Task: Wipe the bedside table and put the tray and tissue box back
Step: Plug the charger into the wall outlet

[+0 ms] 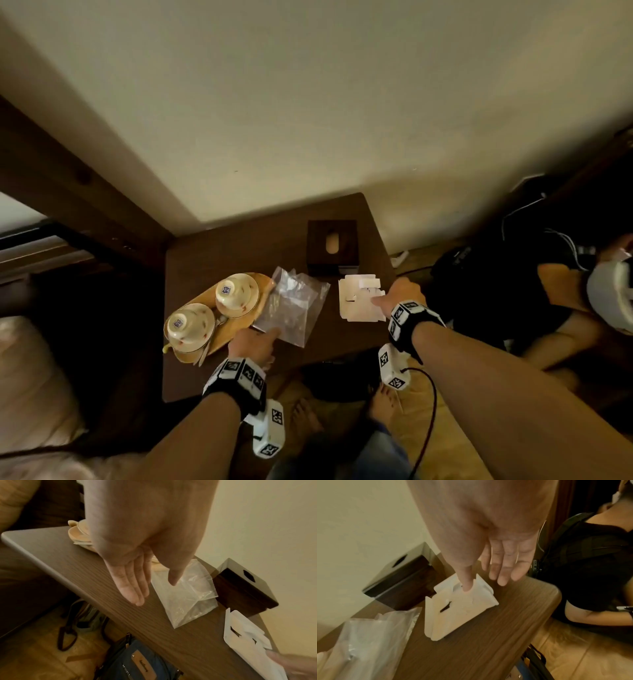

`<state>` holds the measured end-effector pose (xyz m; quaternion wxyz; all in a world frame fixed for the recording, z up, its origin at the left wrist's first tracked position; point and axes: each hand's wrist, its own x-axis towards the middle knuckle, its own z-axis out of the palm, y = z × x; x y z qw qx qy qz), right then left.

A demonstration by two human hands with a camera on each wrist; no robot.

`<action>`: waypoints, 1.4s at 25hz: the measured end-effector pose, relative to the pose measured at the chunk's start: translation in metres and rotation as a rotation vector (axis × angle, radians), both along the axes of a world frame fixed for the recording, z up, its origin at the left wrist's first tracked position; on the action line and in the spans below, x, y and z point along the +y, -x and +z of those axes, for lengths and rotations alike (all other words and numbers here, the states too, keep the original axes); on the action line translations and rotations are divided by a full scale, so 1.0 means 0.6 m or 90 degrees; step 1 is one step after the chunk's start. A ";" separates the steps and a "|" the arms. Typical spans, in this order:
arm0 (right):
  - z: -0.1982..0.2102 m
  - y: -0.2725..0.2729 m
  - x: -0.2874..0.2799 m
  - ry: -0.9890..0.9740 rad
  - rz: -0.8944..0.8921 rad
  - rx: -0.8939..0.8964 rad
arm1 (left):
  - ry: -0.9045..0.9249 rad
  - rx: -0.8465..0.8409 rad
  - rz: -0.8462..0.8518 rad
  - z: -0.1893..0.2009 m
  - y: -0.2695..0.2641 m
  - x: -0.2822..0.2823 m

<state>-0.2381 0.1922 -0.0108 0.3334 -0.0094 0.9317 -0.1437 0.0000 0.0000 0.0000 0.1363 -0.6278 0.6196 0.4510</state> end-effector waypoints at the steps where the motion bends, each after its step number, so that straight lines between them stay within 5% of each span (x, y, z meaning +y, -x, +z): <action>1: -0.001 0.000 -0.002 -0.006 0.002 -0.010 | -0.010 -0.010 0.040 -0.002 0.006 -0.002; 9: -0.039 0.008 0.042 0.097 0.004 -0.068 | 0.046 -0.037 0.146 -0.056 0.015 -0.012; 13: -0.039 -0.003 0.112 0.289 -0.160 -0.156 | 0.014 0.012 0.183 -0.092 0.016 -0.016; 16: -0.016 -0.020 0.182 0.370 -0.232 -0.148 | 0.044 0.084 0.154 -0.045 0.028 0.017; 21: 0.048 -0.072 0.314 0.467 -0.340 -0.131 | 0.128 0.232 -0.142 0.076 0.030 0.071; 25: 0.095 -0.169 0.427 0.517 -0.539 -0.057 | 0.051 0.346 -0.390 0.157 0.056 0.123; 30: 0.105 -0.347 0.554 0.647 -0.769 -0.010 | -0.049 0.403 -0.725 0.149 0.153 0.245; 35: 0.072 -0.521 0.683 0.578 -0.961 0.060 | -0.133 0.461 -1.035 0.134 0.230 0.445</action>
